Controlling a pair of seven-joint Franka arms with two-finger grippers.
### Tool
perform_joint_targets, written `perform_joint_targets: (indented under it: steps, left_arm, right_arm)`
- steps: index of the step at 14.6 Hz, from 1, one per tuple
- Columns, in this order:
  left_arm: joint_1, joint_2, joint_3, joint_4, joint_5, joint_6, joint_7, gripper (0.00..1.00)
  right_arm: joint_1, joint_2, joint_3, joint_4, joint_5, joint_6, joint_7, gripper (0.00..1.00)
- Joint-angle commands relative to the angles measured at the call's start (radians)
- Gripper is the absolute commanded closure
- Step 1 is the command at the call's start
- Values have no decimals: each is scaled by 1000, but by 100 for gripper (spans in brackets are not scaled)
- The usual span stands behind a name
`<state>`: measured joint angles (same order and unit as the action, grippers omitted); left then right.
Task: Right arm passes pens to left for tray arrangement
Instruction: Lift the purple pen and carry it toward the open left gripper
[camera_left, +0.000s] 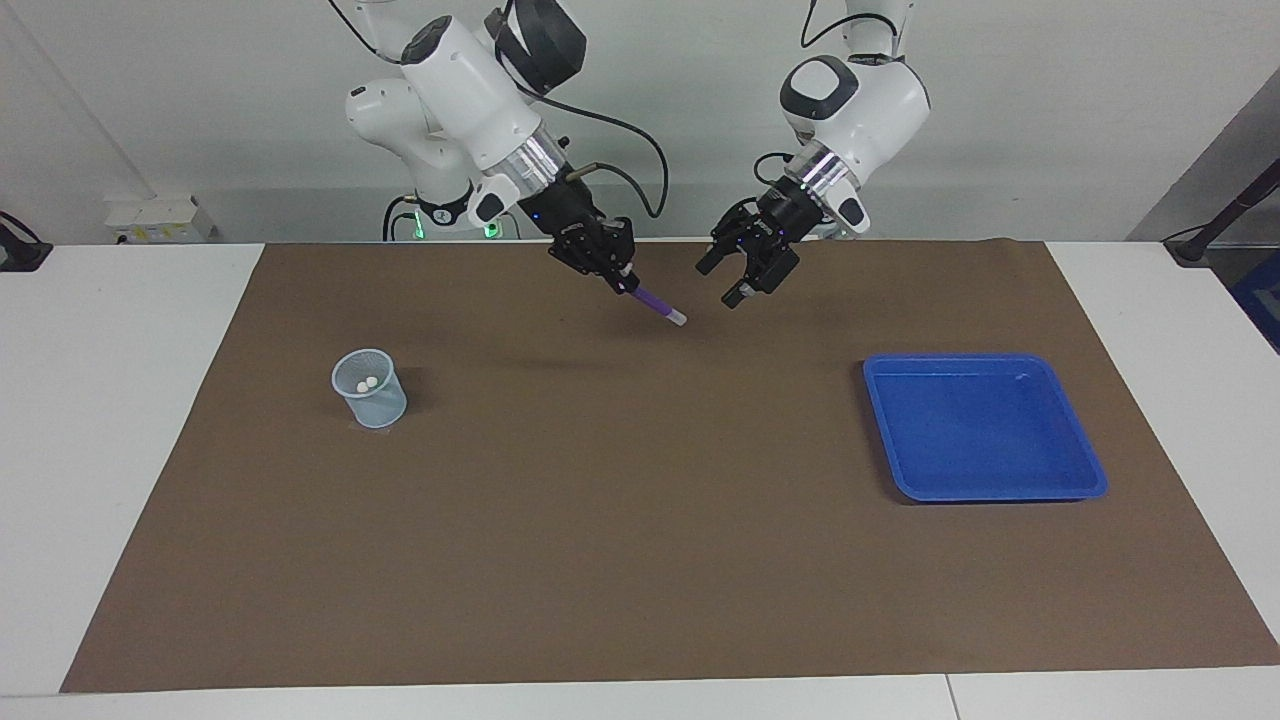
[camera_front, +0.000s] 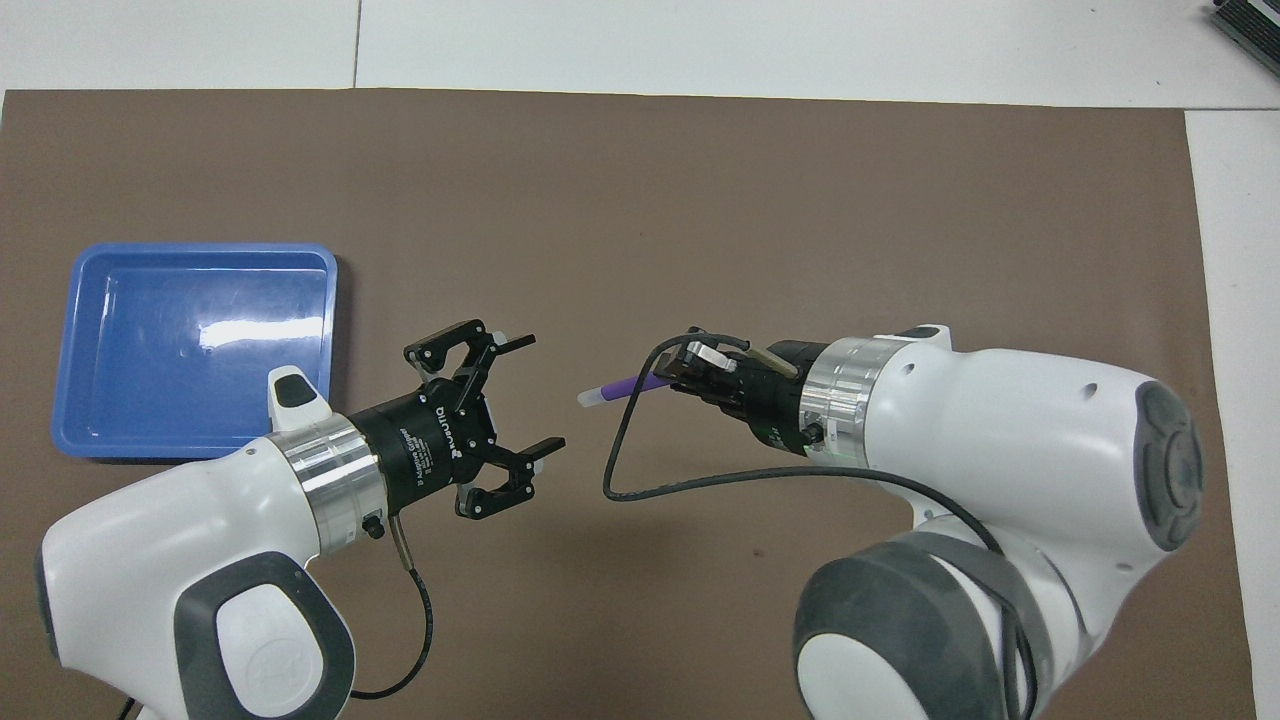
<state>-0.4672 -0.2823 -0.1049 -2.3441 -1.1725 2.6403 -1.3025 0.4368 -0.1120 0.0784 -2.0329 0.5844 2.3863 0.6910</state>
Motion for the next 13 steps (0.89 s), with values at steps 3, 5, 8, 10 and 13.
perform_joint_targets:
  steps: [3, 5, 8, 10, 13]
  left_arm:
    - [-53, 6, 8, 9, -25, 21, -58, 5]
    - [-66, 6, 7, 9, -29, 24, -67, 5]
    - [-97, 9, 7, 3, -32, 67, -69, 5]
    - [-103, 17, 7, 2, -56, 90, -69, 6]
    - [-163, 46, 2, 3, -73, 173, -69, 7]
  right_arm:
    - [26, -31, -5, -41, 34, 37, 5, 100]
    - [26, -31, -5, -41, 34, 37, 5, 100]
    - [28, -31, -3, -41, 34, 40, 13, 100]
    - [28, -31, -3, -41, 34, 40, 4, 100]
    - [28, -29, -2, -36, 37, 40, 2, 100]
